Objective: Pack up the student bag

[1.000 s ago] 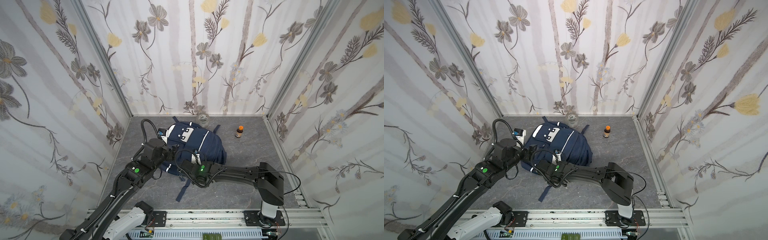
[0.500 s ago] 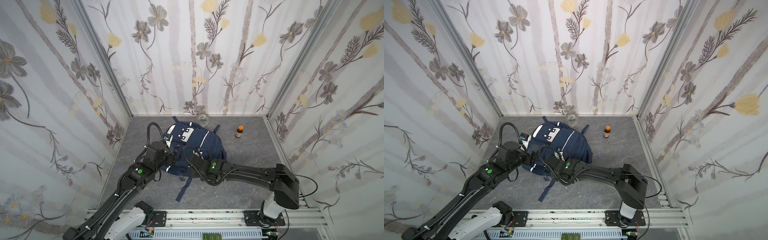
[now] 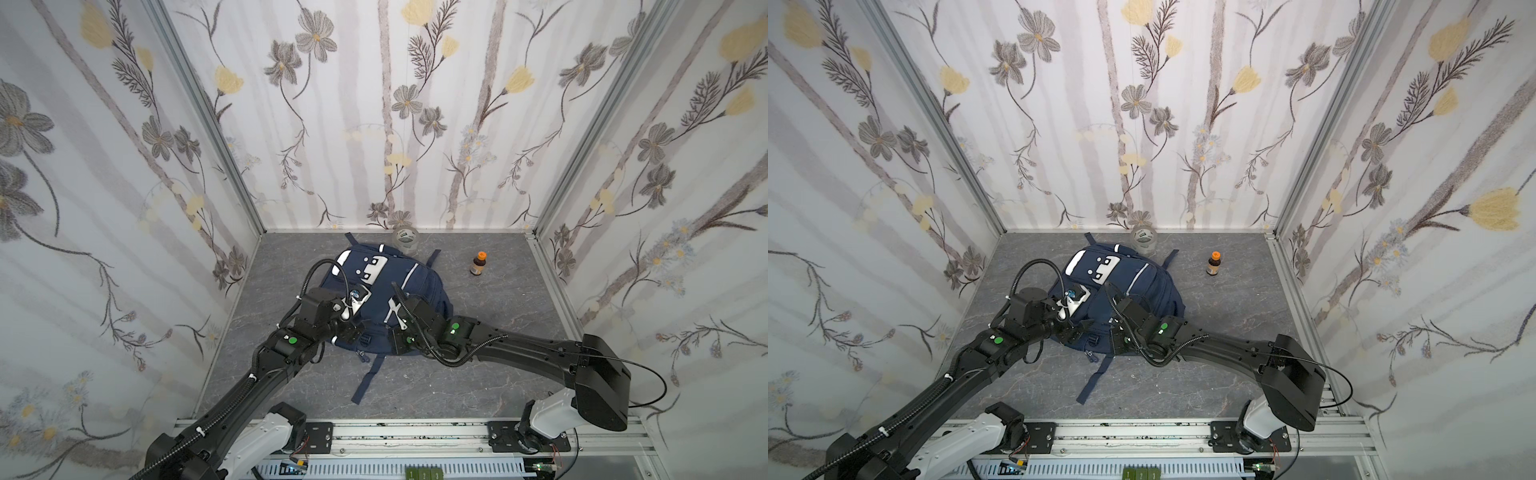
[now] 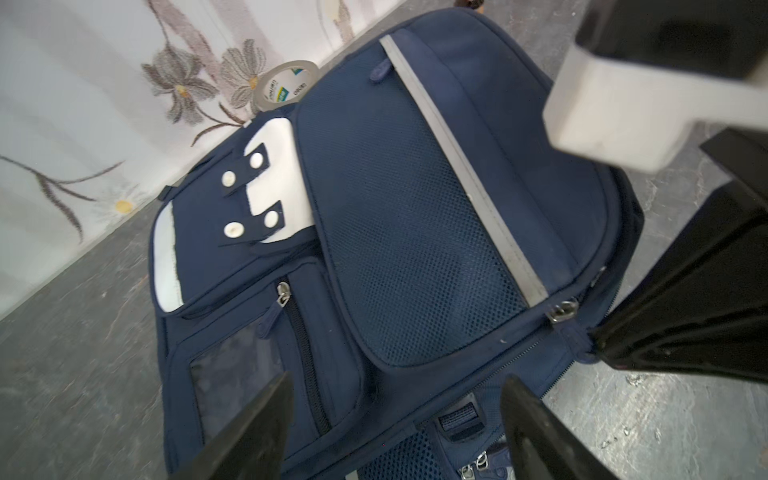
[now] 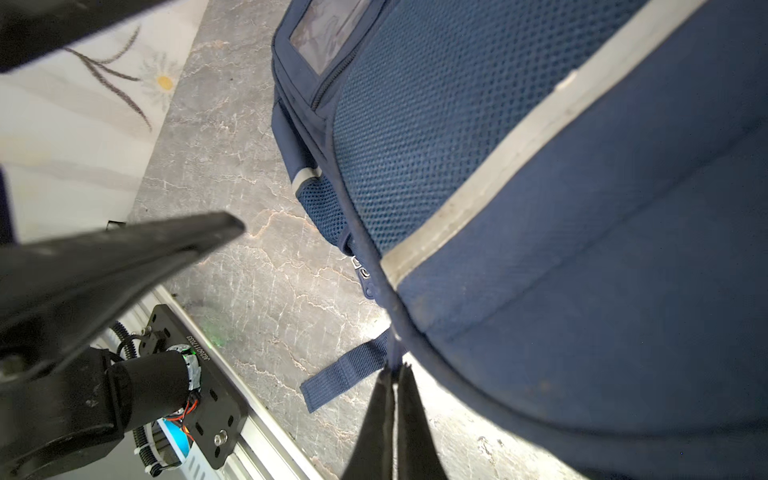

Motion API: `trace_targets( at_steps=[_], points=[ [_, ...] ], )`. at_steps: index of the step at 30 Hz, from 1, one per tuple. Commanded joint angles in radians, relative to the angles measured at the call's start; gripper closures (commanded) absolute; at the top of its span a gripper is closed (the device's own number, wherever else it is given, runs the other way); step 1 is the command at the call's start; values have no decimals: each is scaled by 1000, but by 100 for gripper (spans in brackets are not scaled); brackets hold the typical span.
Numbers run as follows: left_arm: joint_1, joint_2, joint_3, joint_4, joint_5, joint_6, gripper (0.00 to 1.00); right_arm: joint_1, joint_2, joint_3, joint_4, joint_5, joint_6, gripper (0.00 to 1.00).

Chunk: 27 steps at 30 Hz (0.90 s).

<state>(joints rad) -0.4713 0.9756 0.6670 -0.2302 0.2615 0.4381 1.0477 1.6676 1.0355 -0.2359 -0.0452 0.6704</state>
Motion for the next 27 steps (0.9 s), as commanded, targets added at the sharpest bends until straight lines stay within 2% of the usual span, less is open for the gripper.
trace_targets(
  at_steps=[1, 6, 12, 14, 15, 17, 18, 23, 27],
  points=[
    [0, 41, -11, 53, 63, 55, 20, -1, -24, -24, 134, -92, -32, 100],
    [-4, 144, -12, 53, 63, 55, 20, -8, -40, -52, 175, -121, -47, 100],
    [-14, 220, -29, 53, 63, 55, 20, -16, -44, -58, 177, -97, -47, 100],
    [-18, 236, -30, 53, 63, 55, 20, -16, -43, -51, 151, -52, -38, 100],
    [-19, 241, -30, 53, 63, 55, 20, -14, -42, -44, 137, -25, -35, 99],
    [-22, 247, -30, 53, 63, 55, 20, -1, -37, -45, 135, 31, -37, 83],
    [-24, 249, -30, 53, 63, 55, 20, 7, -35, -44, 132, 62, -38, 80],
    [-33, 248, -20, 53, 63, 55, 20, 48, -26, -60, 167, 189, -59, 72],
    [-44, 245, -9, 53, 63, 55, 20, 67, -18, -108, 233, 239, -61, 72]
  ],
)
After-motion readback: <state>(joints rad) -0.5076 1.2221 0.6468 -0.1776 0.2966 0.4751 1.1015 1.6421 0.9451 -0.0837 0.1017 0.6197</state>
